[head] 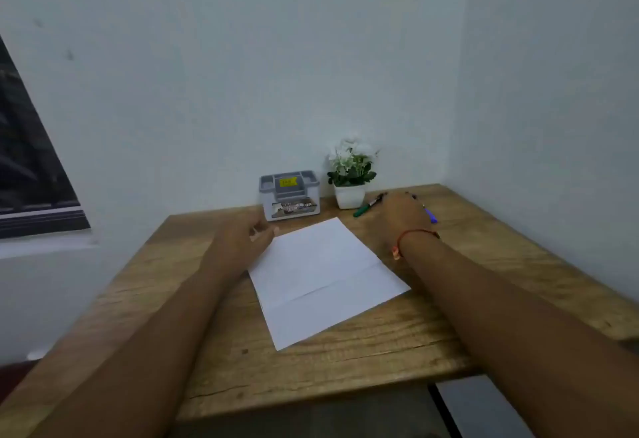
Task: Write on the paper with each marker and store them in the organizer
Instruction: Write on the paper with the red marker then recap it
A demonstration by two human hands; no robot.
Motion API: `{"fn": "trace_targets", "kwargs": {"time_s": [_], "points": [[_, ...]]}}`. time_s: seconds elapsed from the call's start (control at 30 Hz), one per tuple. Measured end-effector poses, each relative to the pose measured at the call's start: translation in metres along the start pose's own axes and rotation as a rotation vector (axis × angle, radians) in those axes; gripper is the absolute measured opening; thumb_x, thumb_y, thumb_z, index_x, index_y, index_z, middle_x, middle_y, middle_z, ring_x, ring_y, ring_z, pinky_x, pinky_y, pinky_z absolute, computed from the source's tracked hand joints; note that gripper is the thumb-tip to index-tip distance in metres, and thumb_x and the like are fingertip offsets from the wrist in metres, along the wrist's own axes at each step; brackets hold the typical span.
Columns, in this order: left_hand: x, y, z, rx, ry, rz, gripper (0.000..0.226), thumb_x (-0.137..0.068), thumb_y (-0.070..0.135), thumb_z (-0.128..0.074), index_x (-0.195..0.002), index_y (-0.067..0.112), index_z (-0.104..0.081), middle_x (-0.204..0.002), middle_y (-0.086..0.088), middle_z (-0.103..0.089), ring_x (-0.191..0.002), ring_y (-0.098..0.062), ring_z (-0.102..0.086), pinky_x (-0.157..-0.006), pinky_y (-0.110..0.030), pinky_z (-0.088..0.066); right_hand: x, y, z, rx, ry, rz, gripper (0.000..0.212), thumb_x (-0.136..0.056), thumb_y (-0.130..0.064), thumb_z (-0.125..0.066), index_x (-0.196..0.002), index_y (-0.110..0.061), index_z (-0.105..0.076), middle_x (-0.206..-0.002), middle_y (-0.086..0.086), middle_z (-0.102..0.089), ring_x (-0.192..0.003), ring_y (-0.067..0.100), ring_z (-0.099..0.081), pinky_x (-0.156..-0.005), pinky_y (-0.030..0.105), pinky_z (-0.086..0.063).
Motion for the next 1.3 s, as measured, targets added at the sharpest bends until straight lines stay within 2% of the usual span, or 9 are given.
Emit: {"fn": "trace_targets", "kwargs": {"time_s": [0.17,0.37,0.53,0.63,0.77,0.93,1.03,1.17,1.3], "points": [[0.002,-0.006,-0.009,0.069,-0.06,0.025,0.005,-0.085,0.034,-0.067,-0.085,0.03,-0.067,-0.084,0.014,-0.066,-0.079,-0.004,-0.059,-0.073,-0.037,-0.054,-0.011,0.018,-0.007,0.004,-0.079,-0.128,0.029,-0.095,-0.019,-0.057,-0.122,-0.012,-0.067,-0.125,0.01,-0.066,-0.112,0.025,-0.065,-0.089,0.034,-0.054],[-0.003,-0.018,-0.005,0.161,-0.063,0.094,0.011,-0.084,0.036,-0.072,-0.087,0.027,-0.067,-0.087,0.008,-0.065,-0.08,-0.011,-0.059,-0.071,-0.03,-0.049,-0.028,0.02,-0.021,0.003,-0.024,-0.141,0.028,-0.089,-0.022,-0.063,-0.114,-0.011,-0.066,-0.107,0.008,-0.069,-0.093,0.021,-0.066,-0.067,0.028,-0.048],[-0.006,-0.03,-0.003,0.182,-0.078,0.149,0.015,-0.083,0.036,-0.072,-0.092,0.023,-0.07,-0.09,0.009,-0.067,-0.084,-0.011,-0.061,-0.07,-0.024,-0.047,-0.037,0.022,-0.024,0.046,-0.034,-0.119,0.023,-0.094,-0.022,-0.057,-0.111,-0.009,-0.065,-0.108,0.008,-0.069,-0.081,0.02,-0.057,-0.065,0.029,-0.042],[-0.007,-0.029,-0.001,0.195,-0.058,0.152,0.013,-0.083,0.036,-0.072,-0.09,0.025,-0.071,-0.09,0.011,-0.068,-0.084,-0.008,-0.061,-0.069,-0.019,-0.045,-0.039,0.022,-0.014,0.036,0.049,-0.088,0.023,-0.095,-0.029,-0.056,-0.099,-0.01,-0.068,-0.101,0.009,-0.07,-0.081,0.022,-0.057,-0.066,0.029,-0.042],[-0.007,-0.027,-0.003,0.197,-0.059,0.142,0.013,-0.084,0.037,-0.07,-0.089,0.026,-0.07,-0.09,0.01,-0.068,-0.085,-0.007,-0.061,-0.07,-0.024,-0.047,-0.031,0.024,0.021,-0.059,0.296,-0.044,0.028,-0.089,-0.036,-0.064,-0.077,-0.012,-0.057,-0.082,0.01,-0.065,-0.07,0.023,-0.054,-0.054,0.028,-0.035],[-0.006,-0.028,0.007,0.209,0.023,0.178,0.014,-0.087,0.037,-0.068,-0.093,0.024,-0.07,-0.09,0.014,-0.066,-0.086,-0.004,-0.059,-0.071,-0.026,-0.048,-0.014,0.007,0.056,-0.52,0.534,0.205,0.015,-0.09,-0.025,-0.065,-0.091,-0.011,-0.069,-0.081,0.004,-0.066,-0.076,0.018,-0.062,-0.068,0.037,-0.055],[-0.007,-0.022,0.018,0.238,0.095,0.171,0.01,-0.088,0.031,-0.068,-0.094,0.023,-0.069,-0.091,0.012,-0.066,-0.087,-0.006,-0.059,-0.072,-0.028,-0.049,0.002,-0.004,0.072,-0.827,0.615,0.309,0.014,-0.098,-0.027,-0.059,-0.103,-0.014,-0.062,-0.095,0.003,-0.067,-0.086,0.013,-0.065,-0.074,0.03,-0.056],[-0.004,-0.014,0.028,0.336,0.155,0.18,0.002,-0.089,0.03,-0.067,-0.091,0.03,-0.067,-0.09,0.012,-0.069,-0.083,-0.001,-0.06,-0.07,-0.022,-0.046,0.024,-0.028,0.083,-1.103,0.547,0.391,0.013,-0.108,-0.028,-0.041,-0.115,-0.018,-0.047,-0.087,0.003,-0.069,-0.074,0.008,-0.065,-0.063,0.019,-0.051],[-0.002,-0.004,0.028,0.473,0.139,0.204,0.003,-0.089,0.03,-0.067,-0.091,0.03,-0.068,-0.087,0.008,-0.071,-0.084,-0.007,-0.065,-0.076,-0.026,-0.052,0.045,-0.069,0.072,-1.051,0.363,0.531,0.015,-0.107,-0.029,-0.045,-0.111,-0.026,-0.059,-0.072,-0.003,-0.06,-0.061,0.009,-0.053,-0.053,0.02,-0.043]]}}
Point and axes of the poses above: each hand's wrist, its own x-axis away from the middle knuckle, its own z-axis out of the back of the hand, y = z × x, the point moved 9 cm from there along -x, towards the middle knuckle
